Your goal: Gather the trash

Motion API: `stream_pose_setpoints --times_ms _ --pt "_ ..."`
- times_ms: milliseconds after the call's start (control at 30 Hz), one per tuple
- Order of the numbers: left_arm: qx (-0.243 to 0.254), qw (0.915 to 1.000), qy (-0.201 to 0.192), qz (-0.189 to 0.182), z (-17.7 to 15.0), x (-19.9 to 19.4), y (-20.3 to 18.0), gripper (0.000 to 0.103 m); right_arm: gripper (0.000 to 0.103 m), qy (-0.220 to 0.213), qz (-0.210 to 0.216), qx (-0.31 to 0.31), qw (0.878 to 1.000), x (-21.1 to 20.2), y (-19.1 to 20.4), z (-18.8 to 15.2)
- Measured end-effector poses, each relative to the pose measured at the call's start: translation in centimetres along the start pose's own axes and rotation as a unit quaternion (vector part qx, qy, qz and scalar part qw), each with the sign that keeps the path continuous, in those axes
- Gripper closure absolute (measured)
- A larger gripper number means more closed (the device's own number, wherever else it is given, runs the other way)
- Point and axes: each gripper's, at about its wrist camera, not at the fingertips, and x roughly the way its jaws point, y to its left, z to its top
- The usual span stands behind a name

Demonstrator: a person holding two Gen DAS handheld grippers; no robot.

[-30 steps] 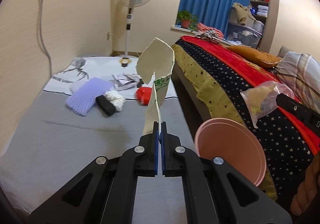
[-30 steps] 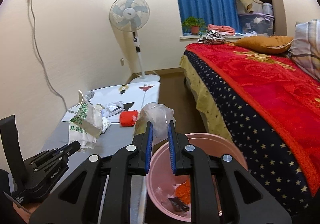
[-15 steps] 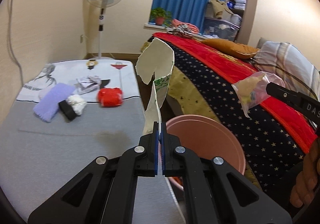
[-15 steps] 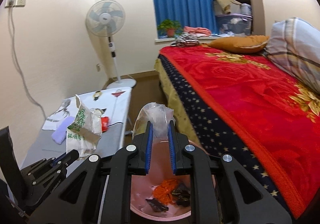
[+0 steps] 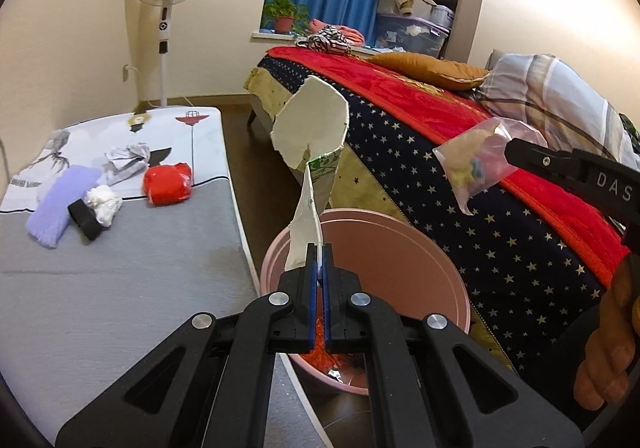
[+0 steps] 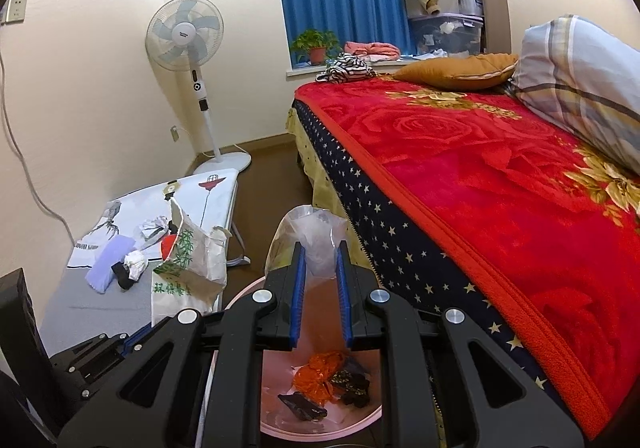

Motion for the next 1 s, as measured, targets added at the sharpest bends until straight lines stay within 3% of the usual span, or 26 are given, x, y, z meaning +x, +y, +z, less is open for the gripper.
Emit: stream_pose_setpoints --times_ms 667,767,867,933,1000 --pt "0.002 0.9999 0.015 -0.004 -0.4 1.8 -0.7 0.101 0.086 0.015 -0.006 0.007 1.000 1.2 -0.2 -0.2" --pt "0.001 0.9999 0.016 -0.006 -0.4 1.9 -0.7 0.101 0.084 0.015 -0.007 0.007 1.000 1.2 -0.2 -0.2" --pt "0.001 0.9996 0.019 -0.018 -0.5 2.1 -0.8 0.101 0.072 0.015 -0.009 0.009 1.000 1.2 -0.3 -0.2" --pt "0.003 0.9996 0.021 -0.016 -0.6 2.2 -0.9 0.096 0.056 0.012 -0.013 0.014 1.000 1.2 -0.5 -0.2" --pt "0.003 0.9997 0.021 -0.009 -0.7 2.2 -0.8 0.073 0.055 0.010 -0.015 0.019 1.000 1.1 -0.8 -0.2"
